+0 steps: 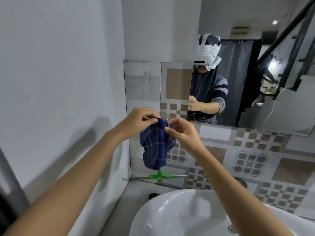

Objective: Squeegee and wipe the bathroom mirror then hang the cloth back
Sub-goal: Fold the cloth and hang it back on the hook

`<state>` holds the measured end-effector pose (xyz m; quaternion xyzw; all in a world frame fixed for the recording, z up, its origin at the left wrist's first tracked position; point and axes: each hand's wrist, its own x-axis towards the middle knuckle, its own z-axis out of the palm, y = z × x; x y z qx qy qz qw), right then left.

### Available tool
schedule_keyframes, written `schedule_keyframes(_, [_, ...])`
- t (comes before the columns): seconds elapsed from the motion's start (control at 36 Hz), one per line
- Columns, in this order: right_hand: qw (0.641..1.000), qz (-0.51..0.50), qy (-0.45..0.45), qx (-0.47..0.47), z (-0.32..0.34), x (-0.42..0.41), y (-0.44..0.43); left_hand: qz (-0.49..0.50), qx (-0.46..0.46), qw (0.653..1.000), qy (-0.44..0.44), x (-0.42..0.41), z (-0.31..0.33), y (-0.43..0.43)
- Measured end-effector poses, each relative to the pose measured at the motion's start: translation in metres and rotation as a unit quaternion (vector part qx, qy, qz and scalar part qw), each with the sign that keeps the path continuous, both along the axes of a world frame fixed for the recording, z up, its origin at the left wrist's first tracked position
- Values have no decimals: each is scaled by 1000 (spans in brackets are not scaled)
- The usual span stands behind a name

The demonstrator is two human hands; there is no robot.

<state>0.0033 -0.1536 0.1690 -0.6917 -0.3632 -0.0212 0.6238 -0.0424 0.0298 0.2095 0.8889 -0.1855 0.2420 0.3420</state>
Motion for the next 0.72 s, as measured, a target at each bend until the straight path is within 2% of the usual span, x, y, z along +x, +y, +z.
schedule_keyframes(0.11, [998,-35,-40,-37,8,-5,10,34,-46,998,9,-14,-23,7])
schedule_keyframes(0.19, [995,-48,-64,-66,14,-7,14,42,-124,990,49,-19,-50,9])
schedule_keyframes(0.25, [992,-59,-77,-82,17,-5,15,31,-184,978,92,-21,-66,8])
schedule_keyframes(0.33, [988,-77,-94,-93,22,-2,14,2,-246,964,102,-22,-79,3])
schedule_keyframes(0.44, [984,-104,-107,-97,32,5,12,-13,-274,957,98,-16,-77,2])
schedule_keyframes(0.53, [980,-132,-105,-104,42,15,13,16,-240,969,59,-3,-59,9])
schedule_keyframes(0.72, [971,-186,-130,-81,88,43,31,93,-185,972,-115,36,11,32])
